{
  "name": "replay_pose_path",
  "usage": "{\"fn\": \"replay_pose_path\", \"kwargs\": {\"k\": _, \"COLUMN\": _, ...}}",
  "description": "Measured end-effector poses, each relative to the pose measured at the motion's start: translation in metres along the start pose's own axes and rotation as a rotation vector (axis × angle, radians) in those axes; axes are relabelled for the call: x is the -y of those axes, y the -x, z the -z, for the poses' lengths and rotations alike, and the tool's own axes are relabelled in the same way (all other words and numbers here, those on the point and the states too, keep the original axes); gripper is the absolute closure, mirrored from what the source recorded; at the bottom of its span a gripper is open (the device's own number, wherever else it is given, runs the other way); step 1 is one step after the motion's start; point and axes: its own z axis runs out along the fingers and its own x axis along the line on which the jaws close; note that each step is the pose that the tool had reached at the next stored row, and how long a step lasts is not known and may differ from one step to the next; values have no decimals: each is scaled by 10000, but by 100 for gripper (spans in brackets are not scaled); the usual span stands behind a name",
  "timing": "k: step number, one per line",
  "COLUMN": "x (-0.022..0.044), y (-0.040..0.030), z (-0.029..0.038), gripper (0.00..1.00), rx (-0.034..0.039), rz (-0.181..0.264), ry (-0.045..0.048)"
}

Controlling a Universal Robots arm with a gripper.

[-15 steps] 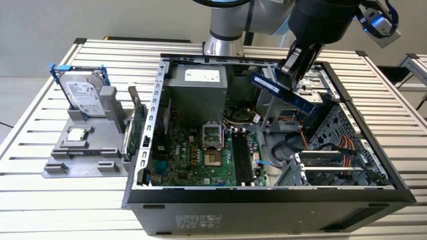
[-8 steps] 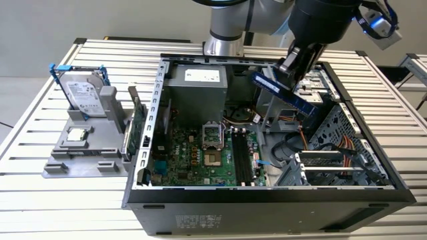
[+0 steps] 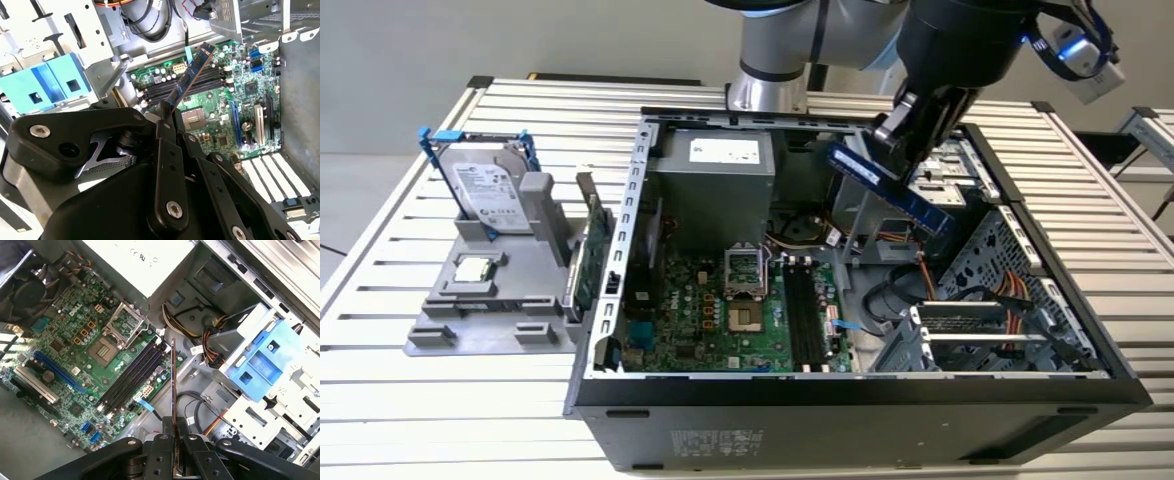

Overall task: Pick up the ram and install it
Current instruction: 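Insert the ram into the slot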

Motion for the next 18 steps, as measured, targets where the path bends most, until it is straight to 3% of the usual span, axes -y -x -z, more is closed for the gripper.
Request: {"fn": "replay_pose_path", "kwargs": {"k": 18, "x": 0, "y": 0, "z": 0, "gripper": 100, "rx": 25, "rz": -1486, "ry": -63}}
